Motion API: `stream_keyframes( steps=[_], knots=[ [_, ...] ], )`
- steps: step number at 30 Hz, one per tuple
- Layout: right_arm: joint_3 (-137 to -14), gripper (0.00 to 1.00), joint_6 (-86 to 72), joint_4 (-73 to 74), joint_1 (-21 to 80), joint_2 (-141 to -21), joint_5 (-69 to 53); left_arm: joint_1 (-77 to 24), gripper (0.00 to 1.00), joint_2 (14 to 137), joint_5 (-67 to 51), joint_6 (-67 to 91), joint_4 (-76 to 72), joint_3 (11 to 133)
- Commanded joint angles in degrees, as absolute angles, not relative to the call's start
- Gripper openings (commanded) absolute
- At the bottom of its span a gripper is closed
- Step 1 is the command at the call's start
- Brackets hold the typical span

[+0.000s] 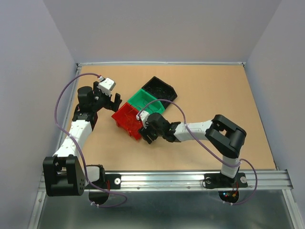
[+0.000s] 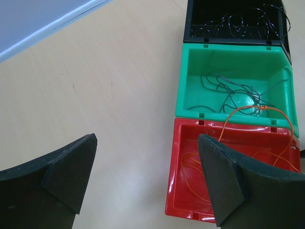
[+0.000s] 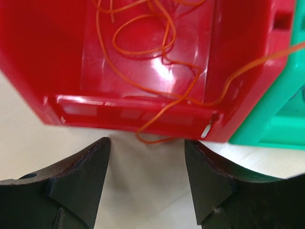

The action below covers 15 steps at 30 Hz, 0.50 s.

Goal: Untangle the cables

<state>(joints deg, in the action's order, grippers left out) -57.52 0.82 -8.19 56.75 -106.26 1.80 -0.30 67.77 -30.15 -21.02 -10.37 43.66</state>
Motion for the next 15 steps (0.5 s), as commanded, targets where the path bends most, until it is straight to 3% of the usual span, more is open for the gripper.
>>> stream_keyframes(
  steps=[1,7,10,11,15],
  knots=[
    [-62.5,0.68,3.6,-12.0,57.2,-108.4,5.8,-0.4,0.99,67.5,-30.7,-21.9,-11.3,45.3],
    [-63.6,0.58,5.4,-13.8,57.7,-110.5,11.2,-0.4,0.99,68.1,-30.5,-22.2,-11.4,45.3],
    [-61.1,0.43,6.2,-18.4,57.7,-109.5,11.5,-0.4,0.99,68.7,-30.5,-22.3,-11.4,45.4],
    [-60.4,0.32,6.7,-19.4,57.8,-109.2,11.2,-0.4,0.99,68.8,-30.5,-22.2,-11.5,45.4],
    [-57.8,0.14,7.1,-21.5,57.9,-106.1,8.0,-0.4,0.99,69.0,-30.3,-22.2,-11.4,45.6]
  ],
)
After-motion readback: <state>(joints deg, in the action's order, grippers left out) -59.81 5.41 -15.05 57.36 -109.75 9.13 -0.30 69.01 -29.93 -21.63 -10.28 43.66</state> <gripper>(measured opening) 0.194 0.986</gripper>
